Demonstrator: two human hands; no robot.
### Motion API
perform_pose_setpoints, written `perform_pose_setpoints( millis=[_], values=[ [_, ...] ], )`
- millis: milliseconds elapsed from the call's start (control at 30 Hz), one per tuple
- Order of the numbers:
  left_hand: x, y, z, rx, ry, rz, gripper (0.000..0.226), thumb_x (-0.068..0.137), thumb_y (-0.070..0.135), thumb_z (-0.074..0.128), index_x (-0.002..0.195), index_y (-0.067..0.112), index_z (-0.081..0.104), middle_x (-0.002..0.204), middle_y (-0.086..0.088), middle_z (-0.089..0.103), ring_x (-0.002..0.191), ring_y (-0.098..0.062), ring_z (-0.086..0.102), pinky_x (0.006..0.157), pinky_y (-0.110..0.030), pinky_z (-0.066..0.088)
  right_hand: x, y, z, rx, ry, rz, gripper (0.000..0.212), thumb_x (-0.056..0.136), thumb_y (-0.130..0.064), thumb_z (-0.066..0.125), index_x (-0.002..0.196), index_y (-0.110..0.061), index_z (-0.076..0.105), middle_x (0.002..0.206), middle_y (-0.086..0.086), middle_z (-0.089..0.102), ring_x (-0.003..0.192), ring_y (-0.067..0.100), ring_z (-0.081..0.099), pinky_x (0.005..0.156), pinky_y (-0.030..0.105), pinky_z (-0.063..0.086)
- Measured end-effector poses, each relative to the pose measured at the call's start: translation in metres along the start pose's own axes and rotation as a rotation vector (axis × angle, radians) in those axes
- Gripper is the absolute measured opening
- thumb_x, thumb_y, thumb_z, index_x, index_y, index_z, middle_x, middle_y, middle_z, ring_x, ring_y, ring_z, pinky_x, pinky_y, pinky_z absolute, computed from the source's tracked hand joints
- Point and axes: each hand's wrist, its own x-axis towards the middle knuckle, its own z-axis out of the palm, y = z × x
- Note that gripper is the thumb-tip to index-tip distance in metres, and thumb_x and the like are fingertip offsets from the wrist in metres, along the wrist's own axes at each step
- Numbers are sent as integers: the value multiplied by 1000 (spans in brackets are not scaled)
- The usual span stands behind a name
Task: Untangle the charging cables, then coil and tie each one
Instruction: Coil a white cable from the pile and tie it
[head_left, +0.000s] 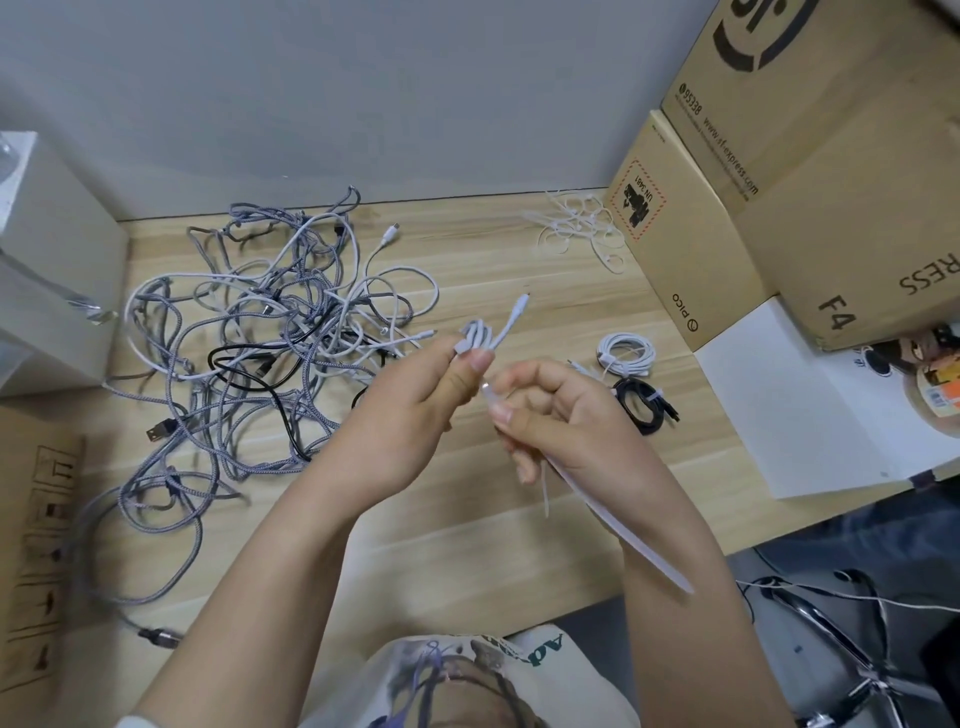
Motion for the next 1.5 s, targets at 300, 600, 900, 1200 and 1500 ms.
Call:
perform_pose_setpoints(
  millis=[300,600,900,1200,1500],
  values=[
    [2,-6,-1,-87,80,-85,38,92,46,48,66,18,46,52,16,44,55,-3,42,55,-20,42,-10,-2,-4,-39,-76,-355,22,91,-9,49,87,-18,69,99,-1,58,100,9,56,86,18,42],
    [-1,-2,8,-222,29,-197,34,93,39,47,68,15,50,48,14,44,50,-1,42,53,-20,42,-13,-2,14,71,55,-444,37,85,-55,51,62,-27,57,58,-15,56,57,17,49,65,42,38],
    [1,-8,12,3,59,-114,53,89,54,40,83,2,50,75,-17,55,77,-30,51,67,-41,42,-16,-10,27,108,179,-330,36,79,-29,60,45,-23,50,45,0,40,47,10,37,45,11,31],
    [-2,-4,14,43,68,-116,31,97,34,43,69,21,45,60,14,41,63,-8,39,61,-31,36,-10,-8,27,-79,313,-131,40,74,-27,56,36,-19,46,38,-6,40,40,9,35,42,12,29],
    [-5,2,13,105,64,-103,34,97,39,44,75,14,46,64,5,41,64,-13,38,64,-40,40,-6,-5,29,-116,349,-76,41,73,-29,55,35,-19,45,39,-3,35,43,16,32,41,18,26]
  ],
)
